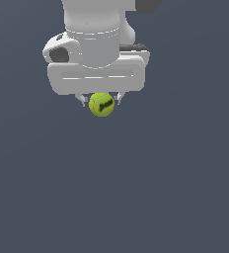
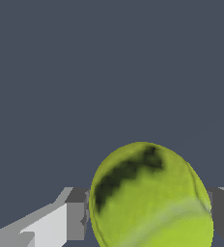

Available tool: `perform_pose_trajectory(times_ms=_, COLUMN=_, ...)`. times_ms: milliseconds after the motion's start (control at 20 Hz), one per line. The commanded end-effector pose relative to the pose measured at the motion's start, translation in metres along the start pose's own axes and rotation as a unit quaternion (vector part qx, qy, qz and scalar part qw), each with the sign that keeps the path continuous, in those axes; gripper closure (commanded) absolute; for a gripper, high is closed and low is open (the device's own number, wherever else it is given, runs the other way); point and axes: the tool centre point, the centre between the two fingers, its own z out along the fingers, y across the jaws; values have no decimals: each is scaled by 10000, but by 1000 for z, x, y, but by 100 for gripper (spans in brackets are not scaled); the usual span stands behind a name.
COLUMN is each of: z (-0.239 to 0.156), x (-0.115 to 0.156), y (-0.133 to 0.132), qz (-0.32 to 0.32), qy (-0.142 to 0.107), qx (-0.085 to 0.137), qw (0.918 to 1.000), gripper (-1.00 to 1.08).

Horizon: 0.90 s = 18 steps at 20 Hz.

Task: Pick up the object and move it to a goal position.

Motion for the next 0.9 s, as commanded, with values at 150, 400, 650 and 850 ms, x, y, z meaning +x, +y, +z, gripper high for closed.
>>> perform_pose_trajectory(times_ms=150, z=-21, x=8, y=8, qz=-1, qy=4, qx=-4, qw=10000, gripper=108)
perform_pose_trajectory(times_ms=400, z=-32, x=12, y=13, qz=-1, qy=4, qx=-4, qw=10000, gripper=108)
perform_pose_trajectory(times_ms=650, z=-36, x=14, y=14, qz=-1, qy=4, qx=-4, qw=10000, gripper=108)
perform_pose_trajectory(times_ms=850, z=-36, x=15, y=14, qz=-1, qy=4, qx=-4, qw=10000, gripper=108)
